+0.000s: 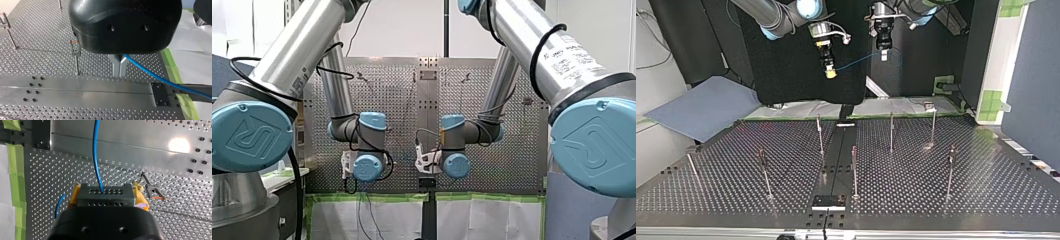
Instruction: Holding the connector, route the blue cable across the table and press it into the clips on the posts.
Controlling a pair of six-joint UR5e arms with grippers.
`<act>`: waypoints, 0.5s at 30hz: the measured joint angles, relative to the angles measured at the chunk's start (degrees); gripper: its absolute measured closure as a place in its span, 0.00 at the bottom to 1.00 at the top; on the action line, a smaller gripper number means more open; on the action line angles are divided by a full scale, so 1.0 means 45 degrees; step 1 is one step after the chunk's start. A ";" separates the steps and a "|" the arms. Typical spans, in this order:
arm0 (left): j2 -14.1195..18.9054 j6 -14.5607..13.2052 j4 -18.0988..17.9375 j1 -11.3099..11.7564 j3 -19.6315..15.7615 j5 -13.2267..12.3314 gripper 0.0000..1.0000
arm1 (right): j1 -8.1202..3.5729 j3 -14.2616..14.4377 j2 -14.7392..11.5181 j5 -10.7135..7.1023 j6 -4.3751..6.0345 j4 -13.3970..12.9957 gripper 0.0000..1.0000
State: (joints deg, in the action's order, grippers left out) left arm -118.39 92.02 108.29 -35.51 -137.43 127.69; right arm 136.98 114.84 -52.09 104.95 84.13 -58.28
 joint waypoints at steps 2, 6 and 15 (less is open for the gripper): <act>-0.0014 -0.0001 0.0000 -0.0014 -0.0002 0.0017 1.00 | 0.0000 0.0000 0.0000 0.0000 0.0000 -0.0001 1.00; -0.0020 -0.0001 0.0000 -0.0019 -0.0001 0.0028 1.00 | 0.0000 0.0001 0.0000 0.0000 0.0000 0.0000 1.00; 0.0090 0.0020 0.0111 -0.0014 0.0113 0.0060 1.00 | 0.0137 -0.0139 0.0058 0.0136 -0.0032 0.0133 1.00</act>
State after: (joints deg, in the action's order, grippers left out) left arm -117.99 92.11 108.79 -35.58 -136.92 127.96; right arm 137.59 114.22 -51.83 105.56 83.98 -57.68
